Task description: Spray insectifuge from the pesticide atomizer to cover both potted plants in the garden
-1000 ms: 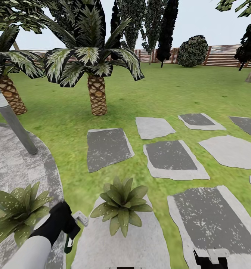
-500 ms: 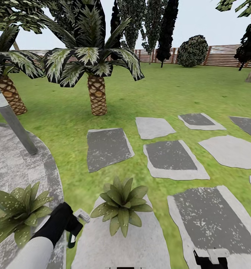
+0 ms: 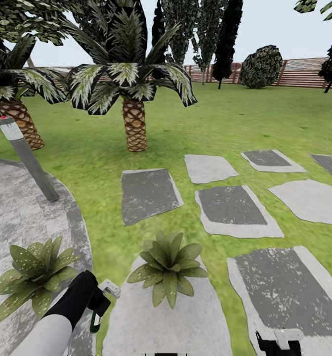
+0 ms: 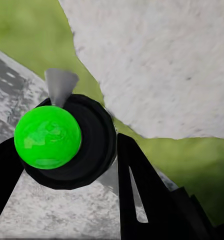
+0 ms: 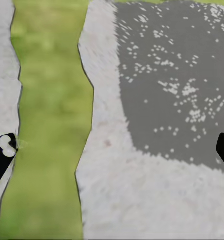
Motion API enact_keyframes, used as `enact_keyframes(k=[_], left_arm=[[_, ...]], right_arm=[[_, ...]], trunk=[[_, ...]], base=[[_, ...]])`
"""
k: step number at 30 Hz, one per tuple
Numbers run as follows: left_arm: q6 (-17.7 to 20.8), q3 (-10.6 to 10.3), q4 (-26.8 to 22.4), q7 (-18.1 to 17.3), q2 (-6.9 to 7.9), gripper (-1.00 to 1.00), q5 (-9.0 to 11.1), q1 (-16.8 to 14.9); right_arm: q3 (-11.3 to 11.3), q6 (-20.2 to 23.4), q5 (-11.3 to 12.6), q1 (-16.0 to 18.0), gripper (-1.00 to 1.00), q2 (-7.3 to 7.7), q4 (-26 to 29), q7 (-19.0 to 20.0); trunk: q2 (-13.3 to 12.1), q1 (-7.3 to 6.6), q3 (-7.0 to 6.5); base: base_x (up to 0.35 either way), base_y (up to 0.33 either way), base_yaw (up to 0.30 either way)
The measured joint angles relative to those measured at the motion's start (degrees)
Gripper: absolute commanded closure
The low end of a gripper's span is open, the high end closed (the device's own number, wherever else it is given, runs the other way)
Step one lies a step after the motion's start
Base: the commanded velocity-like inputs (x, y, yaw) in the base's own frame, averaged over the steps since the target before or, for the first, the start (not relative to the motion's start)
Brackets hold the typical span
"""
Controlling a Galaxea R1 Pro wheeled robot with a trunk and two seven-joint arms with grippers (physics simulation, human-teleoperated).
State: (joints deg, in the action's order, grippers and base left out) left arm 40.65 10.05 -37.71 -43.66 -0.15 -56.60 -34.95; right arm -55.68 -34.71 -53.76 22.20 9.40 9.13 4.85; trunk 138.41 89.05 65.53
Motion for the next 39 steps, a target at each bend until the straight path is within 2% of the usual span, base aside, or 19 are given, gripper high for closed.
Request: enact_keyframes(k=[3, 6, 10, 22, 36, 39], left_arm=[[0.0, -0.2, 0.0, 0.1, -0.42, 1.00, 0.1, 0.0], [0.1, -0.5, -0.1, 0.1, -1.76, 1.00, 0.3, 0.0], [0.0, -0.6, -0.1, 0.1, -2.45, 1.00, 0.1, 0.0], [-0.1, -0.6, -0.4, 0.1, -2.48, 1.00, 0.1, 0.0], [0.0, -0.7, -0.4, 0.5, -2.58, 1.00, 0.1, 0.0], [0.1, -0.6, -0.5, 0.5, -3.39, 1.00, 0.2, -0.1]], right_arm=[[0.0, 0.0, 0.0, 0.0, -1.00, 0.00, 0.0, 0.0], [0.0, 0.0, 0.0, 0.0, -1.00, 0.00, 0.0, 0.0], [0.0, 0.0, 0.0, 0.0, -1.00, 0.00, 0.0, 0.0], [0.0, 0.0, 0.0, 0.0, -1.00, -0.01, 0.0, 0.0], [0.0, 0.0, 0.0, 0.0, -1.00, 0.09, 0.1, -0.2], [0.0, 0.0, 0.0, 0.0, -1.00, 0.07, 0.1, -0.2]], trunk=[[0.0, 0.00, 0.05], [0.0, -0.03, 0.06], [0.0, -0.01, 0.06], [0.0, 0.00, 0.06], [0.0, 0.01, 0.06], [0.0, 0.00, 0.06]], base=[[0.067, 0.006, 0.036], [0.291, 0.001, 0.004], [0.153, 0.000, 0.001], [-0.019, -0.020, 0.216], [-0.208, -0.212, 0.012], [-0.014, -0.270, 0.000]])
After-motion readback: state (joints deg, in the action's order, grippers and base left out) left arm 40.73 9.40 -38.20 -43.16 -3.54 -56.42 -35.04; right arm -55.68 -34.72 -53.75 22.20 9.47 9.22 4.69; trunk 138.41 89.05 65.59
